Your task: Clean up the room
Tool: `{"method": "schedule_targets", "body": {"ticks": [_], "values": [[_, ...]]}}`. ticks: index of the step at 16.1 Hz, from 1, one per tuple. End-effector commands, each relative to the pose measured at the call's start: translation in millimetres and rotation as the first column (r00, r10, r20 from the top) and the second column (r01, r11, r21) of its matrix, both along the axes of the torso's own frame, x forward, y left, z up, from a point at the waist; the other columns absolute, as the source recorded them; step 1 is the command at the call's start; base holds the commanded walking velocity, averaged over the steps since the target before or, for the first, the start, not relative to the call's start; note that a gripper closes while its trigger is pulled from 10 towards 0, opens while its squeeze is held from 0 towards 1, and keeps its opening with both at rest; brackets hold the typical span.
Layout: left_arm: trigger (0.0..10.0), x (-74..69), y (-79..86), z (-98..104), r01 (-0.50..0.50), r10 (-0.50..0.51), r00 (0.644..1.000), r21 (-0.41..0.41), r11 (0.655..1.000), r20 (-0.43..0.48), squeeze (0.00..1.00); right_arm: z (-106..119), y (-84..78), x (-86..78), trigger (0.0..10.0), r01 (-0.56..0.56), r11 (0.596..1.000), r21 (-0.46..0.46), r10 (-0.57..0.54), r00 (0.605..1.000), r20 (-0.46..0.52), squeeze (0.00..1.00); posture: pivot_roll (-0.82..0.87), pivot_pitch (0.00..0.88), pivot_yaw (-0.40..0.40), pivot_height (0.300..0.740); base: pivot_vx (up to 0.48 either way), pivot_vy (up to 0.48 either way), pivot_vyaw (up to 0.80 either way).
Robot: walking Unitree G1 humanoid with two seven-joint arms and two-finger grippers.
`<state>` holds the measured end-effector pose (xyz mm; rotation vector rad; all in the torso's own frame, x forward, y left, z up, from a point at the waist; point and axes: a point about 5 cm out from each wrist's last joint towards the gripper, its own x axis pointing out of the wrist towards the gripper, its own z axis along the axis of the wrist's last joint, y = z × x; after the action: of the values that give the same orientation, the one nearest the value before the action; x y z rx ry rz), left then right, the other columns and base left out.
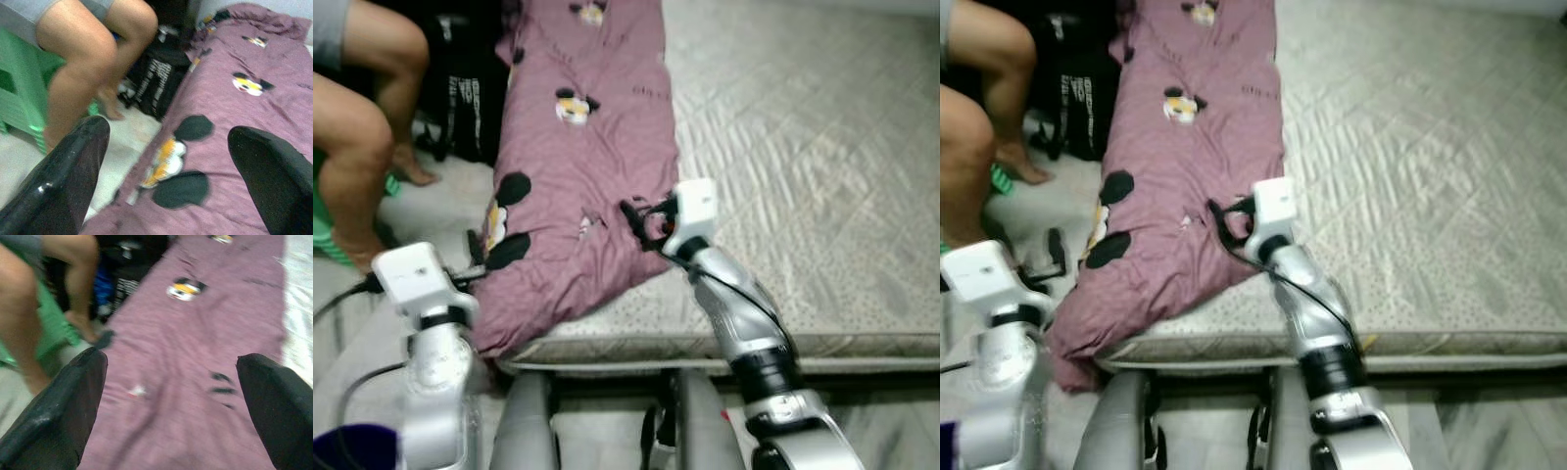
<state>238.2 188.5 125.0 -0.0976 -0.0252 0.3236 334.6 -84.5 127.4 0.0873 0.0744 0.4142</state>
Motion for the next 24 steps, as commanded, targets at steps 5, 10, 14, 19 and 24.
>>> {"method": "schedule_targets", "body": {"ticks": [5, 10, 14, 19, 24], "values": [[10.0, -3.5, 5.6, 1.6, -0.046, 0.046, 0.999, 0.003, 0.999, 0.003, 0.0, -6.7, -4.4, 0.7, 10.0, 0.026, 1.0, 0.01, -0.025, 0.999, -0.042, 0.0, 0.0, 0.12, -0.064, 0.594, 0.0, 0.0, 0.0], [10.0, -15.9, 31.0, -3.6, -0.199, 0.203, 0.978, 0.061, 0.978, -0.055, 0.0, -32.8, 9.9, -1.1, 10.0, -0.133, 0.981, -0.14, 0.108, 0.979, -0.171, 0.0, 0.03, 0.134, -0.061, 0.589, 0.0, 0.0, 0.0], [10.0, -41.7, 38.1, -2.2, -0.222, 0.234, 0.969, 0.131, 0.966, -0.078, 0.0, -38.8, 44.1, -5.6, 10.0, -0.285, 0.955, -0.076, 0.267, 0.944, -0.192, 0.0, 0.13, 0.167, -0.075, 0.589, 0.0, 0.0, 0.0], [10.0, -81.5, 42.7, 4.8, -0.266, 0.291, 0.95, 0.187, 0.946, -0.118, 0.0, -39.4, 90.0, -10.0, 10.0, -0.363, 0.931, -0.043, 0.352, 0.922, -0.158, 0.0, 0.27, 0.227, -0.075, 0.589, 0.0, 0.0, 0.45], [10.0, -86.0, 37.6, 12.0, -0.235, 0.263, 0.957, 0.202, 0.951, -0.122, 0.0, -29.8, 87.6, 2.6, 10.0, -0.232, 0.973, 0.013, 0.232, 0.965, -0.119, 0.0, 0.3, 0.25, -0.056, 0.589, 0.0, 0.0, 0.0]]}}
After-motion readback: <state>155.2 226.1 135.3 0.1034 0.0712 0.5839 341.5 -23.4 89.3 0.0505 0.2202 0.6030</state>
